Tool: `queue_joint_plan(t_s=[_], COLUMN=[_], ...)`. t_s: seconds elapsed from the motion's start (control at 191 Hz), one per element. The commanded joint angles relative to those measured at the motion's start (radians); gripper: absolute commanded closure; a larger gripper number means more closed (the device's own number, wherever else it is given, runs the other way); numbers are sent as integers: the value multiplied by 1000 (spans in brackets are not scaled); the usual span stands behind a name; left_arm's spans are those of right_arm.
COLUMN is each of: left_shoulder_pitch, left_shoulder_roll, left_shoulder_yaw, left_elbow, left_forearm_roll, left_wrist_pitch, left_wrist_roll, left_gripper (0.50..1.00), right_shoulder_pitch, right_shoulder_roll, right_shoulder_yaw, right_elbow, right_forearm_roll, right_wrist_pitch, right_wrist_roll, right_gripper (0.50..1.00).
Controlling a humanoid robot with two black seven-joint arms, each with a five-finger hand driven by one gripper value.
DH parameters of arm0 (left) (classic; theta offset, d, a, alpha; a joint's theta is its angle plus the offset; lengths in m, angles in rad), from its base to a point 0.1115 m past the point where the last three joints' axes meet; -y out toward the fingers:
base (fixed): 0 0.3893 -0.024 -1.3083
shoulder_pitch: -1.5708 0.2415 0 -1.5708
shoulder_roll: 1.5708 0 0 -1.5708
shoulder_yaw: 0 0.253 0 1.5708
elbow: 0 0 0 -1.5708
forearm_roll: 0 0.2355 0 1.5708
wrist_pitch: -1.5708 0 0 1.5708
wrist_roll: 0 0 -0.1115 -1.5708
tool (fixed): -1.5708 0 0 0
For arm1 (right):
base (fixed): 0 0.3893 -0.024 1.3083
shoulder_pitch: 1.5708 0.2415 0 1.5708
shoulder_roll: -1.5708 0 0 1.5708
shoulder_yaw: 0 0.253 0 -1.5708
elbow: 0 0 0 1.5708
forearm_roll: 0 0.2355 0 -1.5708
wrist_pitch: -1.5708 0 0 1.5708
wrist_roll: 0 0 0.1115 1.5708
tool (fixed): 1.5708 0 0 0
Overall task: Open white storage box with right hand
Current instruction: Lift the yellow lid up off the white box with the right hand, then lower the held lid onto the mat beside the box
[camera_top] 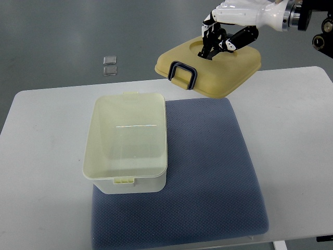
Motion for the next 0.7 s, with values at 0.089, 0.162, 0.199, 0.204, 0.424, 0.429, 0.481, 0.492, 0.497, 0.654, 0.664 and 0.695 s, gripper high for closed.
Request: queue_joint_plan(t_s=[0.089,0.162,0.199,0.204,0.424,0.429,0.481,0.492,0.497,0.654,0.664,0.695], left_shoulder_pitch=[0,0,0,0,0,0,0,1,0,1,1,0], left_shoulder_roll=[0,0,0,0,0,0,0,0,0,0,0,0], left_shoulder_yaw=[0,0,0,0,0,0,0,0,0,0,0,0], left_elbow=[0,0,0,0,0,0,0,0,0,0,0,0], left_forearm_roll=[0,0,0,0,0,0,0,0,0,0,0,0], left_wrist_pitch=[0,0,0,0,0,0,0,0,0,0,0,0], left_wrist_roll=[0,0,0,0,0,0,0,0,0,0,0,0], left_gripper=[500,500,500,500,500,500,500,500,500,500,500,500], right_shoulder_pitch=[-115,-158,-180,-184,-290,-295,-306,-307,-309,-323,-323,-324], right_shoulder_roll=[-26,-26,-26,-24,-10,-10,-9,-9,-7,-3,-3,1], right_shoulder_yaw=[0,-1,-3,-3,-4,-4,-3,-3,-3,-4,-4,-4], right_elbow=[-1,-1,-1,-1,-1,-1,-1,-1,-1,8,8,8], right_forearm_roll=[0,0,-1,-1,-1,-1,-1,-1,-1,0,0,0], right_wrist_pitch=[-103,-144,-163,-167,-272,-275,-287,-290,-292,-313,-315,-321], right_wrist_roll=[0,0,0,0,0,0,0,0,0,0,0,0], right_gripper=[1000,1000,1000,1000,1000,1000,1000,1000,1000,1000,1000,1000])
